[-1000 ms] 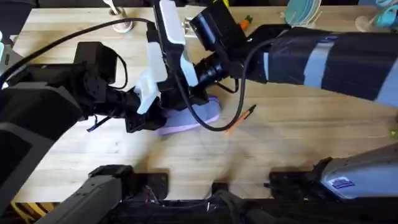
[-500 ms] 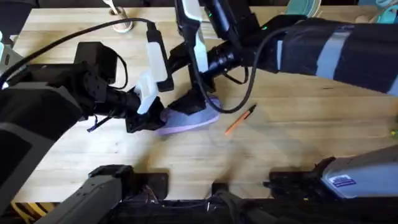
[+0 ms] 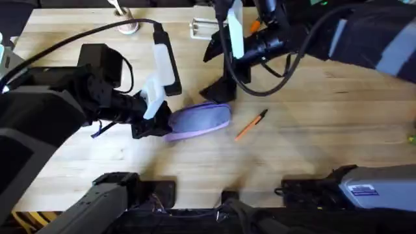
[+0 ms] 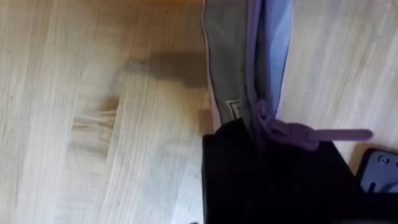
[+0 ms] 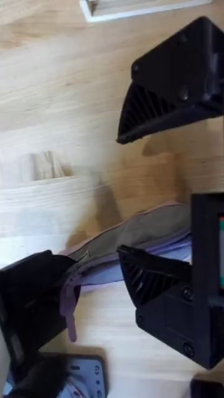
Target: Unzip the bag, pick up the pens from the table one at a time and place them inside, then zip the bag closed.
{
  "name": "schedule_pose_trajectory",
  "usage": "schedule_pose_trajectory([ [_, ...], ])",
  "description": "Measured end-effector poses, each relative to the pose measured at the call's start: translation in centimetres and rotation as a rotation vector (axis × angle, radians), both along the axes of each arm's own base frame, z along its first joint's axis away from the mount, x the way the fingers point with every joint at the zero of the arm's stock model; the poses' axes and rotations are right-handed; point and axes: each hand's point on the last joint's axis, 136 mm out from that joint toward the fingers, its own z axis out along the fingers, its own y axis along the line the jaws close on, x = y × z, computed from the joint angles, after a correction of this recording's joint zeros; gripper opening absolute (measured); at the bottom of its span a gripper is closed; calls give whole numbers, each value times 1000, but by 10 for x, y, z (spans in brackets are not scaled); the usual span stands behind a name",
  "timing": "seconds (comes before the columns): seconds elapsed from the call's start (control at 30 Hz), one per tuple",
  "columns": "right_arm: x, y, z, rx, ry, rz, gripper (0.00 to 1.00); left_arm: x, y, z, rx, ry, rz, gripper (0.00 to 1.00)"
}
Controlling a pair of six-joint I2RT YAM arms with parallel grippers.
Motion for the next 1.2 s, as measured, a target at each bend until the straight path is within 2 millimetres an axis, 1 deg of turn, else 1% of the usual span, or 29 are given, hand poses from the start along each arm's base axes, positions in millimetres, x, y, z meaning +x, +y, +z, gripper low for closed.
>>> schedule_pose_trajectory([
  [0.17, -15, -20, 23, -94, -7, -30, 994, 0, -1, 0, -5, 0, -1, 42],
  [0.27, -25, -27, 32, -168, -5, -33, 995, 0, -1, 1, -9, 1, -2, 45],
  [0.3, -27, -28, 35, -191, -12, -26, 995, 0, -2, 1, -11, -2, -6, 168],
  [0.43, -35, -24, 44, -251, -67, 6, 995, 0, -7, 4, -43, -7, -12, 797],
  [0.47, -36, -22, 46, -261, -82, 11, 995, 0, -7, 4, -44, -6, -11, 936],
  [0.5, -36, -20, 47, -269, -100, 15, 995, 0, -6, 4, -42, -6, -11, 978],
  [0.73, -41, -14, 47, -311, -148, 36, 995, 1, -2, 1, -14, -8, -6, 993],
  [0.8, -42, -13, 47, -315, -153, 41, 995, -3, -1, 2, -8, 11, -5, 994],
  [0.87, -44, -13, 46, -321, -154, 44, 995, -6, 0, 7, 0, 28, -4, 994],
  [0.93, -48, -14, 44, -333, -144, 52, 995, -3, 3, 21, 11, 7, 5, 994],
  [1.07, -55, -12, 42, -345, -137, 70, 995, 12, 14, 66, 22, -119, 61, 994],
  [1.13, -56, -11, 42, -345, -137, 76, 996, 13, 21, 86, 27, -174, 96, 994],
  [1.2, -56, -11, 42, -346, -138, 78, 995, 9, 27, 98, 31, -203, 126, 994],
])
